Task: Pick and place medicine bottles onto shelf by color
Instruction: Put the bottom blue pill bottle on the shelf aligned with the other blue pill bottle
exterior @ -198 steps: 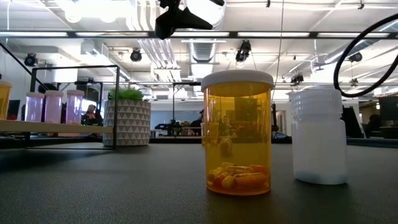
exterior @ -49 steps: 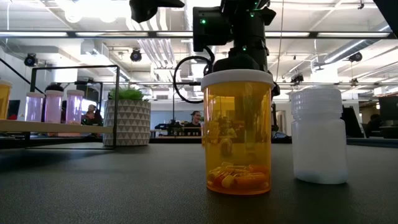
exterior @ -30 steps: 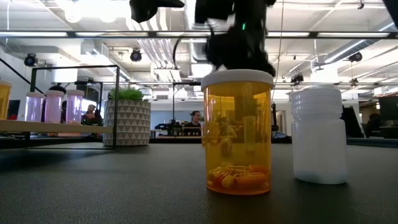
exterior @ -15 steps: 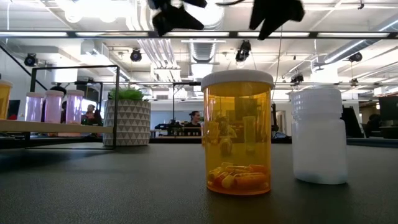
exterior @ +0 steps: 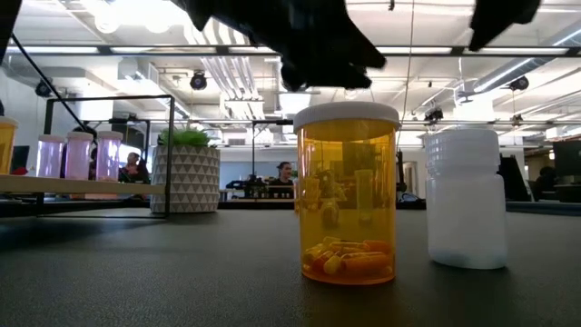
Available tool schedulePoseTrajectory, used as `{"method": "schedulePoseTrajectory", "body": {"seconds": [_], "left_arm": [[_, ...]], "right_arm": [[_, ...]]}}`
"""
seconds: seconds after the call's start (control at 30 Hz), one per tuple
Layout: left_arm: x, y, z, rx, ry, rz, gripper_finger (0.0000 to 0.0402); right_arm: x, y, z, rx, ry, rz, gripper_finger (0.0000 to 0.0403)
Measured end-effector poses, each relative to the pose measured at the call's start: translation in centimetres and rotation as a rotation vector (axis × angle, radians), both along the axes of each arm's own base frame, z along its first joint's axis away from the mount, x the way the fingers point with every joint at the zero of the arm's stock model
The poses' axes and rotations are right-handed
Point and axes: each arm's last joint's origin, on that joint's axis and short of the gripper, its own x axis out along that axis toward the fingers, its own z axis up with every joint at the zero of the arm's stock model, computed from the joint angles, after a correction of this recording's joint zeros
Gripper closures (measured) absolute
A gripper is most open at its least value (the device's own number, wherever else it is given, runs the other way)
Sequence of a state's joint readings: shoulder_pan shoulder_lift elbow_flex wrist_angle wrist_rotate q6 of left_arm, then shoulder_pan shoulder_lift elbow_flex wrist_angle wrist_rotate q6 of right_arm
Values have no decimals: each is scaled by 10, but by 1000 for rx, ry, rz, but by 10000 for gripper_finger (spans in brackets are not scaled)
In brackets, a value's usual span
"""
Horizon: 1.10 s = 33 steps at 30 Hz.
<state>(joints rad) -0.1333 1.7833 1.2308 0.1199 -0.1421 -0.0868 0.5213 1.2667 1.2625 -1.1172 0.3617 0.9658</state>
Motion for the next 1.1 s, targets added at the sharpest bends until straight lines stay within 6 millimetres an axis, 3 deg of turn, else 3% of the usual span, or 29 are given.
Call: {"method": "schedulePoseTrajectory", "body": {"seconds": [0.3, 0.43, 0.77, 0.97, 1.1], "left_arm": [[18, -1, -48, 58, 60, 113, 162], [23, -1, -60, 68, 61, 137, 162], [28, 4, -91, 110, 135, 194, 162], [29, 5, -95, 44, 127, 234, 165], [29, 6, -95, 44, 128, 235, 188]], "right_arm": [[-22, 1, -29, -2, 53, -51, 208], [-26, -1, -39, -13, 77, -69, 209], [-27, -1, -41, -19, 85, -67, 209], [-26, -1, -40, -16, 81, -67, 209], [-26, -1, -40, -16, 81, -67, 209]]}}
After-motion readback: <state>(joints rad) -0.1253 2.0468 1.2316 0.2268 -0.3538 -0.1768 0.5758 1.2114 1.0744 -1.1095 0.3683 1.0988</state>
